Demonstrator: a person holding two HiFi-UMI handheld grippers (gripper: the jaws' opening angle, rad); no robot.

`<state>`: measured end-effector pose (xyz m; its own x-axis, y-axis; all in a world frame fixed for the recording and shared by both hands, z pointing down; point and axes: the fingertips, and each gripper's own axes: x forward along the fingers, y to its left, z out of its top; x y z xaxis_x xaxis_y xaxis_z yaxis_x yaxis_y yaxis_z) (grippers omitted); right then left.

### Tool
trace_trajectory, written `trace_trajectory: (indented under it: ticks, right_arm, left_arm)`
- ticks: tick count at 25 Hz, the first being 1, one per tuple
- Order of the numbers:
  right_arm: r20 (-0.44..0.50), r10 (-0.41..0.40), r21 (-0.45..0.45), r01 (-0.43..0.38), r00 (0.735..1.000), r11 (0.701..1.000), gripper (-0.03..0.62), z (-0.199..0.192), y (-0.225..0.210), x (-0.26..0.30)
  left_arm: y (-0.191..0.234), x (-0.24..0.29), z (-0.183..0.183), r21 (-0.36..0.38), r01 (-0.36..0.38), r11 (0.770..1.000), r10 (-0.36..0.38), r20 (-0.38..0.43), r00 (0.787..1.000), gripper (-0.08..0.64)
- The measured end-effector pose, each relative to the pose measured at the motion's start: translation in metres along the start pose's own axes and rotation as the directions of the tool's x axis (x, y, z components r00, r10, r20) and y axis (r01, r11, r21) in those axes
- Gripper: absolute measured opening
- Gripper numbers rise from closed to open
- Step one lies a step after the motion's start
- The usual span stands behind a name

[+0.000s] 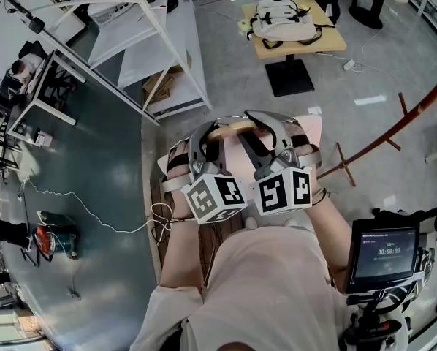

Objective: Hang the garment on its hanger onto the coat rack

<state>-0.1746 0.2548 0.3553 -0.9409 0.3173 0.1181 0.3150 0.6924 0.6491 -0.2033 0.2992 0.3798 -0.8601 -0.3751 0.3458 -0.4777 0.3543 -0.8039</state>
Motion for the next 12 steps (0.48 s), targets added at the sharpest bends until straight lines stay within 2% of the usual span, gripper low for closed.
trace_trajectory:
  ticks: [6, 12]
  right_arm:
    - [-0.021, -0.055, -0.016, 0.055, 0.998, 0.998, 0.146, -0.011, -0.048, -0.03]
    - [-0.087, -0.155, -0.036, 0.153, 0.984, 0.988, 0.144, -0.032, -0.101, -0.063]
  left_arm:
    - [-0.001, 0.002, 0.059, 0.015, -0.015, 1.0, 0.014, 0.059, 0.998, 0.051]
    - [-0.008, 0.014, 0.126, 0.044, 0.001, 0.999, -0.008, 0.158, 0.987, 0.051]
